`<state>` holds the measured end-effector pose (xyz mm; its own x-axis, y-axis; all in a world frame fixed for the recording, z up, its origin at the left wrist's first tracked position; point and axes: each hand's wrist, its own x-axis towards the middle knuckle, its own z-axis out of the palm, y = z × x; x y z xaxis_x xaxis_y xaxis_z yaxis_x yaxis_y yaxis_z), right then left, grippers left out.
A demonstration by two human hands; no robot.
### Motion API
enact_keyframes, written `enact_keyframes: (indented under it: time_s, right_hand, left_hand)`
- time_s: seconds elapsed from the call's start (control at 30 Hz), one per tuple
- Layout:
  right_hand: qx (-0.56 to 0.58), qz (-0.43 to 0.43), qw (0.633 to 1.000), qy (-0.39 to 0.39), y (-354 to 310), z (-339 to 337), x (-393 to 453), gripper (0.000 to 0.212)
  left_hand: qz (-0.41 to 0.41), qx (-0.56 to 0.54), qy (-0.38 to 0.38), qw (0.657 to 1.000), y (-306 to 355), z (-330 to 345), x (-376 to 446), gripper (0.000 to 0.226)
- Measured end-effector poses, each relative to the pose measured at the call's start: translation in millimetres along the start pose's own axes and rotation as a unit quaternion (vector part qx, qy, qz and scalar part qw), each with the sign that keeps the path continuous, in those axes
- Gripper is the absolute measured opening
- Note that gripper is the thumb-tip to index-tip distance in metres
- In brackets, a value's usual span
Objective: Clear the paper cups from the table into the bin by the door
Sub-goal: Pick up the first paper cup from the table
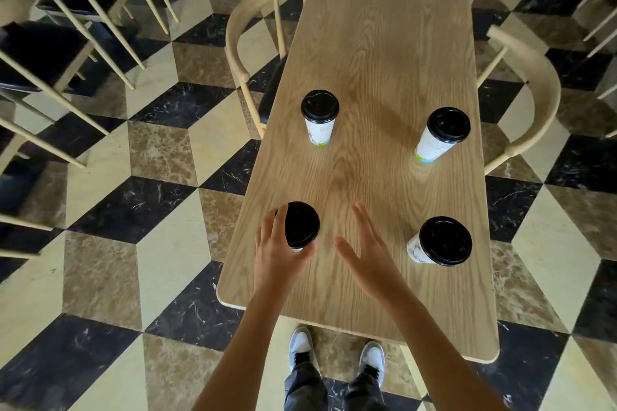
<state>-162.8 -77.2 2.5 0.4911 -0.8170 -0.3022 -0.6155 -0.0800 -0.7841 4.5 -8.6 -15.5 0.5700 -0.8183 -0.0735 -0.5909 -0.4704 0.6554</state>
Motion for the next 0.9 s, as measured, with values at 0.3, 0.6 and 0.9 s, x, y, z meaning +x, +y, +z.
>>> enact_keyframes:
  time_s: [0.3, 0.6, 0.9]
  right_hand:
    - [0.012, -0.016, 1.000, 0.006, -7.3, 1.5, -3.6, 0.074]
    - [0.095, -0.024, 0.995, 0.035, -30.3, -7.0, -15.2, 0.076]
    - [0.216, -0.040, 0.971, 0.091, -57.8, -18.9, -38.1, 0.056]
  left_hand:
    - [-0.102, -0.207, -0.002, 0.973, 11.5, -30.3, 2.2, 0.068]
    - [-0.105, -0.417, -0.086, 0.899, 17.9, -67.3, -9.3, 0.068]
    - [-0.065, -0.475, -0.122, 0.869, 25.4, -96.5, -21.6, 0.069]
